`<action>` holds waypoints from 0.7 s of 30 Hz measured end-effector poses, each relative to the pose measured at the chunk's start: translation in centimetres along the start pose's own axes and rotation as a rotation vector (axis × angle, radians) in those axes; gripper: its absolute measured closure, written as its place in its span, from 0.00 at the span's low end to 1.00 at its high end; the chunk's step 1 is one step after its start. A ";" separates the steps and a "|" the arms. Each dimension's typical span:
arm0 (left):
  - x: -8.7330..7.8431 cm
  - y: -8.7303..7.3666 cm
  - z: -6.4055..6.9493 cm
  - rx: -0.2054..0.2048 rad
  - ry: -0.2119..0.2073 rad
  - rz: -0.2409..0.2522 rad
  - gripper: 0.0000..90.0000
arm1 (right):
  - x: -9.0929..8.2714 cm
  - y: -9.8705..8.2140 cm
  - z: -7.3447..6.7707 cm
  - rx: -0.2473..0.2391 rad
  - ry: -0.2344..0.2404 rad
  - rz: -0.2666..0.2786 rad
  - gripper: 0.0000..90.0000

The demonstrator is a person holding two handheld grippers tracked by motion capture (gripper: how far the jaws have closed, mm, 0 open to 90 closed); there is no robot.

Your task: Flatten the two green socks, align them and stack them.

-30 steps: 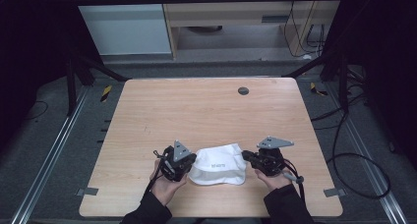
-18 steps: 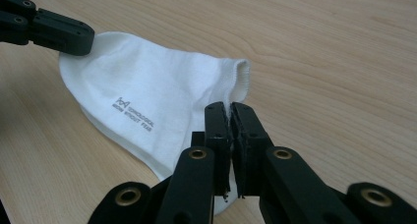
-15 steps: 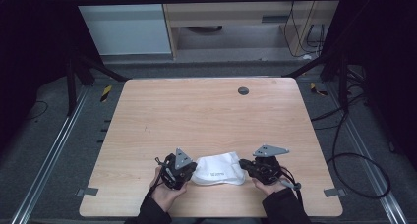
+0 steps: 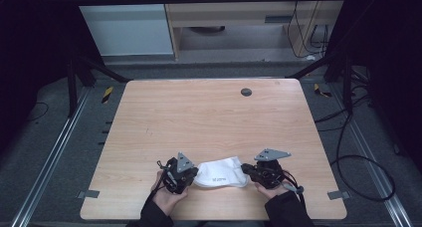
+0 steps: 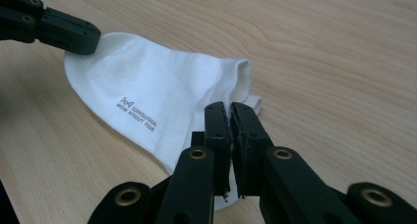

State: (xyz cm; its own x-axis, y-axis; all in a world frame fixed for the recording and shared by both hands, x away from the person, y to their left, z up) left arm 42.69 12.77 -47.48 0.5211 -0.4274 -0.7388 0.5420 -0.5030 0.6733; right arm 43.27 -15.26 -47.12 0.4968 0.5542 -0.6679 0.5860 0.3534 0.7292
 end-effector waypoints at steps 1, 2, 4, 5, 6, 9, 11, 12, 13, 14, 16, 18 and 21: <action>0.1 0.0 0.0 0.006 0.004 -0.005 0.99 | 0.0 0.0 0.0 0.000 0.000 0.000 0.96; 0.1 -0.1 0.0 0.006 0.004 -0.007 0.99 | 0.1 -0.1 0.0 0.000 0.000 -0.004 0.96; 0.4 -0.2 0.1 0.012 0.008 -0.011 0.99 | 0.4 -0.2 0.1 -0.003 -0.009 -0.012 0.96; 0.4 -0.2 0.1 0.012 0.008 -0.011 0.99 | 0.5 -0.3 0.1 -0.007 -0.013 -0.013 0.95; 0.6 -0.3 0.1 0.014 0.012 -0.018 0.99 | 0.6 -0.3 0.1 -0.007 -0.018 -0.017 0.95; 0.7 -0.4 0.1 0.020 0.020 -0.027 0.99 | 1.0 -0.6 0.1 -0.013 -0.028 -0.036 0.95; 0.9 -0.5 0.0 0.017 0.023 -0.033 0.99 | 1.2 -0.7 0.1 -0.014 -0.034 -0.040 0.95; 0.9 -0.5 0.0 0.017 0.023 -0.033 0.99 | 1.2 -0.7 0.1 -0.015 -0.034 -0.039 0.95; 1.0 -0.6 0.0 0.017 0.026 -0.033 0.99 | 1.2 -0.7 0.1 -0.015 -0.034 -0.039 0.95; 1.1 -0.6 0.0 0.018 0.028 -0.033 0.99 | 1.3 -0.7 0.2 -0.023 -0.040 -0.039 0.95; 1.4 -0.7 0.1 0.025 0.030 -0.043 0.99 | 1.5 -0.9 0.3 -0.024 -0.046 -0.051 0.94; 1.4 -0.7 0.1 0.027 0.035 -0.044 0.99 | 1.6 -1.0 0.4 -0.024 -0.050 -0.052 0.94; 1.4 -0.7 0.0 0.029 0.042 -0.040 0.99 | 1.8 -1.1 0.5 -0.040 -0.062 -0.053 0.92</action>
State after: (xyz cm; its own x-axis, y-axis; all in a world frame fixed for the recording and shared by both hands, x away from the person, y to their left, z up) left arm 43.01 12.54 -48.98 0.5272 -0.3750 -0.7626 0.5438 -0.5407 0.6418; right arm 43.83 -15.06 -49.17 0.5051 0.4869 -0.7126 0.5870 0.4115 0.6972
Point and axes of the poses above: each handheld gripper's, and its own axes: x roughly forward along the jaws, y roughly out of its top, z roughly to its right, the point moved 1 cm from there along x, roughly forward along the jaws, and after that the axes turned 3 degrees about -z, right-handed, at the moved point
